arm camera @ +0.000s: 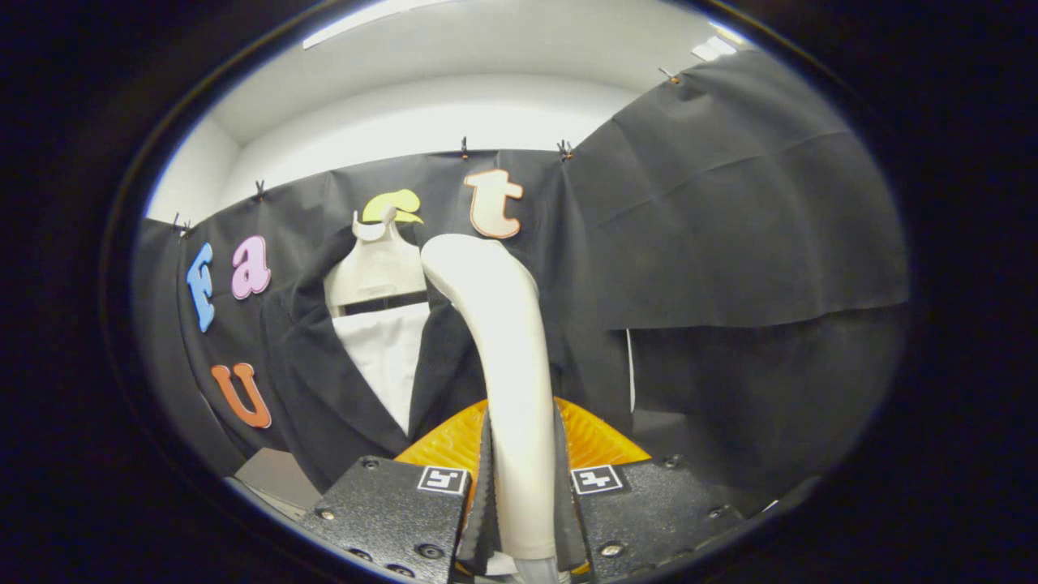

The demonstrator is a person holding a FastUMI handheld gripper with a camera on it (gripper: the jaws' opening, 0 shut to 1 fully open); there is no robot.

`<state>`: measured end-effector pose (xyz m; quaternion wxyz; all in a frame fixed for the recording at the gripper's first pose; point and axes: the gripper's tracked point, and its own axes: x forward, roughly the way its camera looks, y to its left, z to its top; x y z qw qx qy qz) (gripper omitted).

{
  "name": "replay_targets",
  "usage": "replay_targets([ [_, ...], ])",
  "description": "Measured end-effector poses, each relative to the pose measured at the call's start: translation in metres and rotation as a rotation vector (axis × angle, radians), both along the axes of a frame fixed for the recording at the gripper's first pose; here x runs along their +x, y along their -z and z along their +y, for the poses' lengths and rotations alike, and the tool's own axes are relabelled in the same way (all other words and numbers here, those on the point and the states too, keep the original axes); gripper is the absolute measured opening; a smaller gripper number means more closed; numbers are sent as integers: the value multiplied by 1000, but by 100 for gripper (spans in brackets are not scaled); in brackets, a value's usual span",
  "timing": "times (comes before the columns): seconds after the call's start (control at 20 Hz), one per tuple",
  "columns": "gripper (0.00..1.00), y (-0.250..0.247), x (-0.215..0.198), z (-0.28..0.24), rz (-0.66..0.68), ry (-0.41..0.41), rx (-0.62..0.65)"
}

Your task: Iron the clothes twice with a garment steamer, once on the left side and once on the right side.

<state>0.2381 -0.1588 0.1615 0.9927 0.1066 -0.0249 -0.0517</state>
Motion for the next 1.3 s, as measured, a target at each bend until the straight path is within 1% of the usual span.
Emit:
replay_targets([
  [0.25,33,-19,35,-1,3,0,-54],
  [0.5,33,-5,53,1,45,-1,-64],
  [0.9,33,13,47,-5,50,-14,-72],
  [1.3,34,44,37,-5,93,4,-88],
])
